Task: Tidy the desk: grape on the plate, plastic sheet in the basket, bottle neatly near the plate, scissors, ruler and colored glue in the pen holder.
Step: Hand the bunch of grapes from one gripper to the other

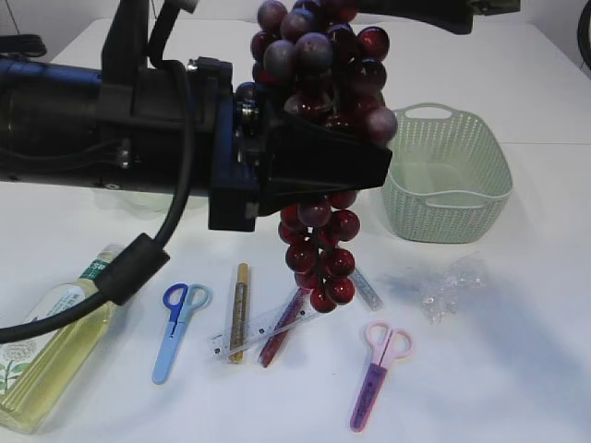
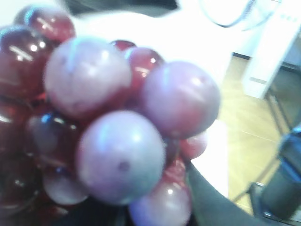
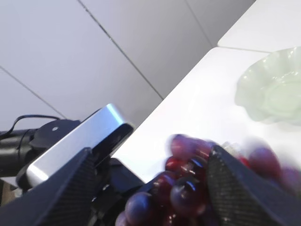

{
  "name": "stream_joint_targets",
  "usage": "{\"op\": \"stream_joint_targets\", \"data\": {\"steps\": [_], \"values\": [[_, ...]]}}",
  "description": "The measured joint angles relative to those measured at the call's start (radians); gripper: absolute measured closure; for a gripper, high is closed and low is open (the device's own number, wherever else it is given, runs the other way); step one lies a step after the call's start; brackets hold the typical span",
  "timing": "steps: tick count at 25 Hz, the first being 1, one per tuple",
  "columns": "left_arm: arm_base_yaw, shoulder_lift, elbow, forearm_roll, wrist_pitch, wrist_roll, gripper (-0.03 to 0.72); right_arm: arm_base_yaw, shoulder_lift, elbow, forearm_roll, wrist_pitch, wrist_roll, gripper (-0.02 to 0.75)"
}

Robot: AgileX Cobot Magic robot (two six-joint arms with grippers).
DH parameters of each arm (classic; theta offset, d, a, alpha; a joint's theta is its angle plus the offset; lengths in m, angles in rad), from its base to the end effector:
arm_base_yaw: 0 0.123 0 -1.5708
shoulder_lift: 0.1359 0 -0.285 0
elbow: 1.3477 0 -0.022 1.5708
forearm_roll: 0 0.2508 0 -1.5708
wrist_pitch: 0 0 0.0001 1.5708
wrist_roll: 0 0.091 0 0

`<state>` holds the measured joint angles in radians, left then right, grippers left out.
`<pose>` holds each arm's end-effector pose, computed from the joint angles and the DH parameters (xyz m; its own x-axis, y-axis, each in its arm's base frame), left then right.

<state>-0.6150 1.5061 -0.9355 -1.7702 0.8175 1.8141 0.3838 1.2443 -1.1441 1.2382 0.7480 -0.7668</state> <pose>0.2187 -0.2342 0.2929 -0.2642 0.1490 -0.9529 0.9547 0.1808 -0.2364 0.2223 0.1530 0.4005 -0.5661 0.0652 -0.8217 -0.6994 0.4896 0.5207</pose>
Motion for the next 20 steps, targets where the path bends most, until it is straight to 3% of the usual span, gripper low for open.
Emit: {"op": "stream_joint_targets", "data": {"steps": [5, 9, 12, 20], "values": [[0.010, -0.007, 0.000, 0.002, -0.028, 0.000, 0.530, -0.031, -0.014, 0.000, -0.030, -0.040, -0.002, 0.167], [0.054, -0.021, 0.000, 0.003, -0.044, 0.000, 0.531, -0.036, -0.031, 0.000, -0.128, -0.044, 0.030, 0.166], [0.101, -0.029, 0.000, 0.003, -0.050, 0.000, 0.531, -0.036, -0.031, 0.000, -0.265, -0.044, 0.135, 0.167], [0.247, -0.044, 0.000, 0.003, -0.075, 0.000, 0.532, -0.036, -0.031, 0.000, -0.801, 0.051, 0.551, 0.216]]}}
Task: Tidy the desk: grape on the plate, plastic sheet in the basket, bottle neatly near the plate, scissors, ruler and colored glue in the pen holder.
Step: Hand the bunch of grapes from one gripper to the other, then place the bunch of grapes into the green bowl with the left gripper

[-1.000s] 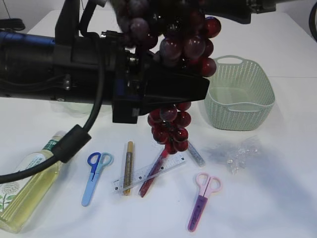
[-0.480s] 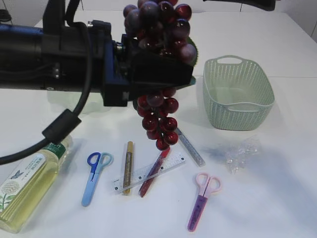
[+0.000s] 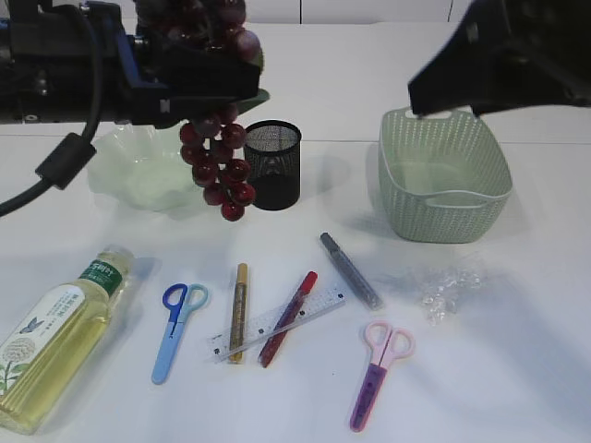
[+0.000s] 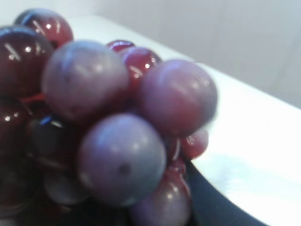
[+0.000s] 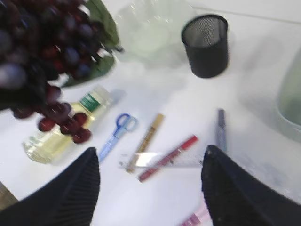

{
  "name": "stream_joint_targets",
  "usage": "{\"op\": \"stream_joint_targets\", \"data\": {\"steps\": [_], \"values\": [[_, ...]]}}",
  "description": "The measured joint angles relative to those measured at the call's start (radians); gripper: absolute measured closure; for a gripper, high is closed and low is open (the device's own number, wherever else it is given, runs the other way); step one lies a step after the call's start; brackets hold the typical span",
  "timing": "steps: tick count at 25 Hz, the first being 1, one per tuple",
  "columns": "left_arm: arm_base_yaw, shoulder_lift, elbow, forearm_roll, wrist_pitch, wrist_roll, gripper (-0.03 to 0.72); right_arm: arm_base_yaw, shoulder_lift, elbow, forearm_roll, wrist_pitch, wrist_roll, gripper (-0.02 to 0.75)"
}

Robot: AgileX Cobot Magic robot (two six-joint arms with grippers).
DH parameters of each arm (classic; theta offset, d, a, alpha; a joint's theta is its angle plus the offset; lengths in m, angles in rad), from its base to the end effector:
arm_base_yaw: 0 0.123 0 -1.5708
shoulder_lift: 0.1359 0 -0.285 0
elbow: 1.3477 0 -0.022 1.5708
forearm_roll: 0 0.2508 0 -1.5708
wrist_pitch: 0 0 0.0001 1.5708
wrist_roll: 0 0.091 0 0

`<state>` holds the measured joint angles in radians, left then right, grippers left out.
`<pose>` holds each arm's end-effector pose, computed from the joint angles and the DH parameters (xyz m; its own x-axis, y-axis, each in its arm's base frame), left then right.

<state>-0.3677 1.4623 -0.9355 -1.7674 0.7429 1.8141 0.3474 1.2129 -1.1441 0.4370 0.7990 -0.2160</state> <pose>0.2674 -0.1678 0.3035 -0.2598 0.0834 -0.9621 0.8617 0.4698 -0.1920 0.2276 0.1118 0.3696 -0.6779 -0.1453 -0.7207 -0.4720 0.8376 0.2751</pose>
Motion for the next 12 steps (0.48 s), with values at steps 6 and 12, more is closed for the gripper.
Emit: {"op": "stream_joint_targets", "data": {"steps": [6, 12], "values": [[0.057, 0.000, -0.002, -0.005, -0.229, 0.000, 0.532, 0.000, 0.000, 0.000, -0.288, 0.225, 0.106, 0.276], [0.065, 0.009, -0.108, -0.021, -0.478, 0.039, 0.532, 0.000, 0.000, 0.000, -0.409, 0.358, 0.111, 0.298]]}}
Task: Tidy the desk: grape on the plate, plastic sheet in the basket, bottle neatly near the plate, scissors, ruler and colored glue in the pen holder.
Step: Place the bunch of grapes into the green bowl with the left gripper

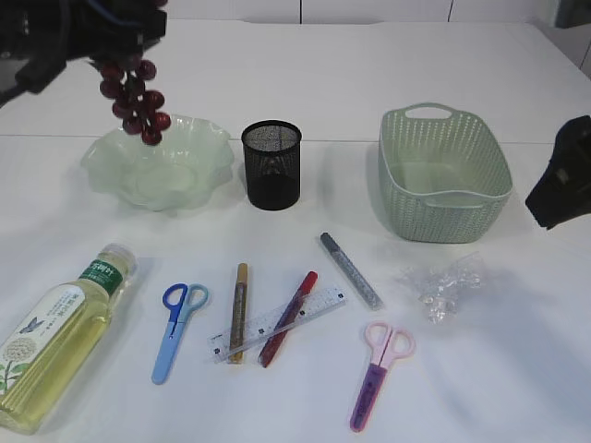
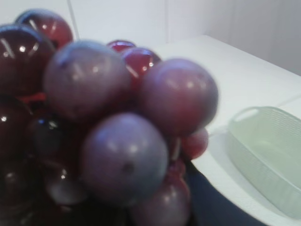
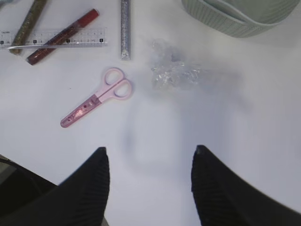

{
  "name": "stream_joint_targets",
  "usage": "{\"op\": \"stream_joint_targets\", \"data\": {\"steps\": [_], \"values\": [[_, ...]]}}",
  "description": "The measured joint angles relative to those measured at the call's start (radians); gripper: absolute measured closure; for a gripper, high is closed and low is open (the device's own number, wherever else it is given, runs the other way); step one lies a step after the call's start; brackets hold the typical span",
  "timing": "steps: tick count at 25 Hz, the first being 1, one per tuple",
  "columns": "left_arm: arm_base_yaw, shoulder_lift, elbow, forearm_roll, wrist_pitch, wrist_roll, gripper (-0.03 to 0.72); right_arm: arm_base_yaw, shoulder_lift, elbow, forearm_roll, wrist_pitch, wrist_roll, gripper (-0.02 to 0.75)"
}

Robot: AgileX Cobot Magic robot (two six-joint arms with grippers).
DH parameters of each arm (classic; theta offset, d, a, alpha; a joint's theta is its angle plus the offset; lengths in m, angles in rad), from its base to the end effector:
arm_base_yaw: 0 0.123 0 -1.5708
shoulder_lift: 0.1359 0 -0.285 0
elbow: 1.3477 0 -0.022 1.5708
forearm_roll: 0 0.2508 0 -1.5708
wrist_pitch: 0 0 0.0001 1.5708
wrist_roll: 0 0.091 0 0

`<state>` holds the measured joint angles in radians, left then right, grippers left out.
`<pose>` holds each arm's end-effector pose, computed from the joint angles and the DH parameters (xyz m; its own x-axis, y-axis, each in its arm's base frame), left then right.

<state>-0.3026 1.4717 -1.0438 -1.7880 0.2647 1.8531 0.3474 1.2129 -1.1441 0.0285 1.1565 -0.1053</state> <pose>0.3164 -0.1232 0.3203 -0.2355 0.1317 -0.9629 0.5368 0.8436 -0.0159 0.2114 0.0791 0.3450 -0.8169 -0.3954 -0.4198 -0.4290 0.9031 -0.0157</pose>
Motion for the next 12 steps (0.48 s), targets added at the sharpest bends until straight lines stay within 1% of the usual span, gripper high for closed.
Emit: {"op": "stream_joint_targets", "data": {"steps": [3, 7, 12], "values": [[0.000, 0.046, -0.099, -0.009, -0.079, 0.006, 0.532, 0.000, 0.000, 0.000, -0.011, 0.006, 0.000, 0.299], [0.002, 0.125, -0.197, -0.019, -0.179, 0.009, 0.532, 0.000, 0.000, 0.000, -0.012, 0.006, 0.002, 0.299], [0.026, 0.246, -0.301, -0.024, -0.219, 0.009, 0.533, 0.000, 0.000, 0.000, -0.013, 0.008, 0.002, 0.300]]}}
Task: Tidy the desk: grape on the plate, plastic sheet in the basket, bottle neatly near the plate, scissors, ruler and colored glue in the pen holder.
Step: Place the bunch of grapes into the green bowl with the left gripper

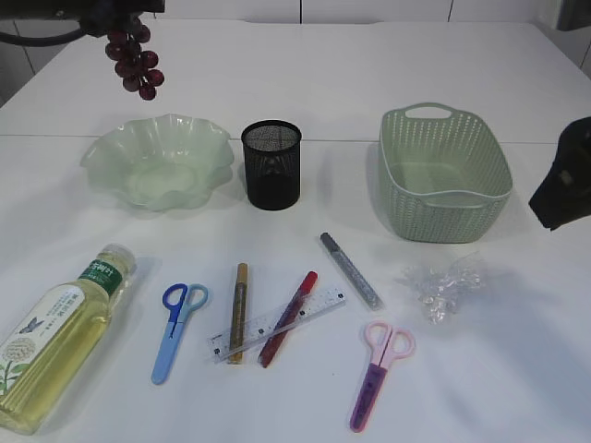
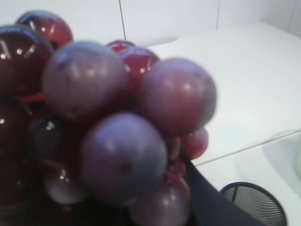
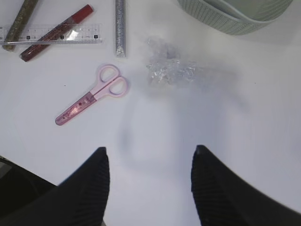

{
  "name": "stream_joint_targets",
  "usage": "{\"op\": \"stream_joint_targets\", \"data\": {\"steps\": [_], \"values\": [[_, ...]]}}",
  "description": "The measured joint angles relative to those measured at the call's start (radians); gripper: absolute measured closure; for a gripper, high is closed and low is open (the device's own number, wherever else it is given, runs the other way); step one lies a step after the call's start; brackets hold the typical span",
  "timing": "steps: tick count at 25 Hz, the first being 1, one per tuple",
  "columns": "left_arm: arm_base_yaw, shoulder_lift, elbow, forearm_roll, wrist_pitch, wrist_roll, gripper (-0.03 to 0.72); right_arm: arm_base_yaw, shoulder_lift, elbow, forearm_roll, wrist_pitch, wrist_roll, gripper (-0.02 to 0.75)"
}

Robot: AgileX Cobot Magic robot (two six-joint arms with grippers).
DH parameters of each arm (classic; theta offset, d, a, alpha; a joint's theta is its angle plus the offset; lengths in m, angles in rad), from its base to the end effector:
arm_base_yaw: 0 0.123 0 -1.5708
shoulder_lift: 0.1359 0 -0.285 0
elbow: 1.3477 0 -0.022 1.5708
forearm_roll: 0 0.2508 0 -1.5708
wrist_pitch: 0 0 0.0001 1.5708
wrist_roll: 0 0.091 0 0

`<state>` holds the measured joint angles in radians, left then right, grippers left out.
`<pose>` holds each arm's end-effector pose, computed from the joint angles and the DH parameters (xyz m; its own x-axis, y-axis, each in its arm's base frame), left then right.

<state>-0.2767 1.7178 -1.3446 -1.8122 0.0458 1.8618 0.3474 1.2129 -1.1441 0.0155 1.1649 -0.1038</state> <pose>0.3970 -0.1170 0.3224 -0.2454 0.1209 -0.9618 0.3266 0.9445 0.0354 0.2111 0.0778 0.3447 -0.8190 -0.4003 -0.4110 -0.4278 0.9034 -0.0272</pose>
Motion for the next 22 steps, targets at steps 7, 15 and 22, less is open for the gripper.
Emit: {"op": "stream_joint_targets", "data": {"steps": [7, 15, 22], "values": [[0.051, 0.201, -0.091, -0.002, -0.005, 0.001, 0.533, 0.000, 0.000, 0.000, 0.000, 0.000, 0.000, 0.300], [0.068, 0.363, -0.092, -0.004, -0.005, 0.001, 0.465, 0.000, 0.000, 0.000, 0.036, 0.000, 0.000, 0.300], [0.068, 0.369, -0.097, -0.004, -0.005, 0.002, 0.169, 0.000, 0.017, 0.000, 0.086, 0.000, 0.000, 0.300]]}}
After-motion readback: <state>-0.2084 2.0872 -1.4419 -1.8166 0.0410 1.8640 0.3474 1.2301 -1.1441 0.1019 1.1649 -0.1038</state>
